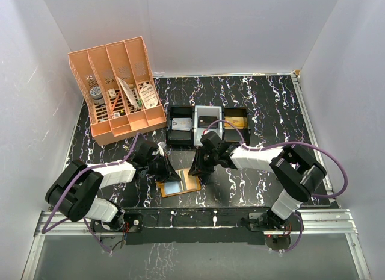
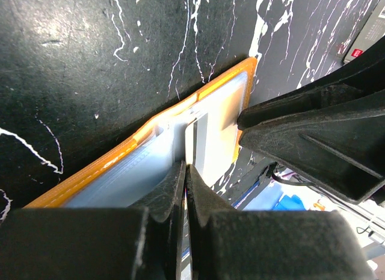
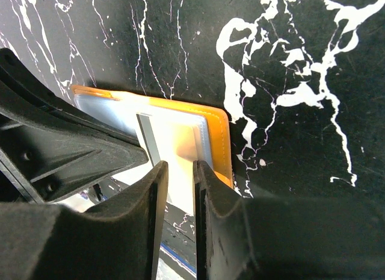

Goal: Take the credit cards out of the card holder

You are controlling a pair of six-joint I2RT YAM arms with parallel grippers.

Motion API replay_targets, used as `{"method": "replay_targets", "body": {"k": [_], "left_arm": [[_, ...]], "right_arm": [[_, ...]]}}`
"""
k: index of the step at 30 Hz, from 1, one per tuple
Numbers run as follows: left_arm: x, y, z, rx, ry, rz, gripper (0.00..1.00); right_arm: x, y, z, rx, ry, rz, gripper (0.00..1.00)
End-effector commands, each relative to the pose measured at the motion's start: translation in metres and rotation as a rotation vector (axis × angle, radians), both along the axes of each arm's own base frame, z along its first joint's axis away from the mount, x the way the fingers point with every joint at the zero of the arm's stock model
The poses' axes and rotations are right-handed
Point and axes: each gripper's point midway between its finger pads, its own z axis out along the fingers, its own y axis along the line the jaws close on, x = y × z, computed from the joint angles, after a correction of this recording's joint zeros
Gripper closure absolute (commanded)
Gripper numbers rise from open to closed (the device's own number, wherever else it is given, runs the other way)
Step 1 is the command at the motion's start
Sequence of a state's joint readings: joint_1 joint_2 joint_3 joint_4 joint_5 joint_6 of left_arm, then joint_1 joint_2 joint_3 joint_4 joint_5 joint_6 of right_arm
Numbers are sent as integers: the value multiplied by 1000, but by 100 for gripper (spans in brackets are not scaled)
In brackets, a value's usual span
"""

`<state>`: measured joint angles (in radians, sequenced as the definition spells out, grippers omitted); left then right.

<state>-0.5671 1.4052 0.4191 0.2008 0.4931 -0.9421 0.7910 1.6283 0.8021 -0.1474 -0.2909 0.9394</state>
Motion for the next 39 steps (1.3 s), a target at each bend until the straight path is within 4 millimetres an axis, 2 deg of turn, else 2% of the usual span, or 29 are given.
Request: {"method": "replay_targets", "body": {"k": [1,7,14,22,39], "left_arm": [[3,-1,7,-5,-29,-7,100],[2,0,6,-5,-14,11,100],[1,1,5,-5,-11,18,100],[1,2,3,7,-10,16,100],[1,2,5,7,-14,9,100]], "right_arm": [[-1,7,-3,37,-3,19,80],[-7,2,-14,11,33,9,81],[4,1,2,-4,-25,0,80],[-2,-5,-9,-21,-3,-7,80],[-1,-3,-1,-8,-22,8,80]]}}
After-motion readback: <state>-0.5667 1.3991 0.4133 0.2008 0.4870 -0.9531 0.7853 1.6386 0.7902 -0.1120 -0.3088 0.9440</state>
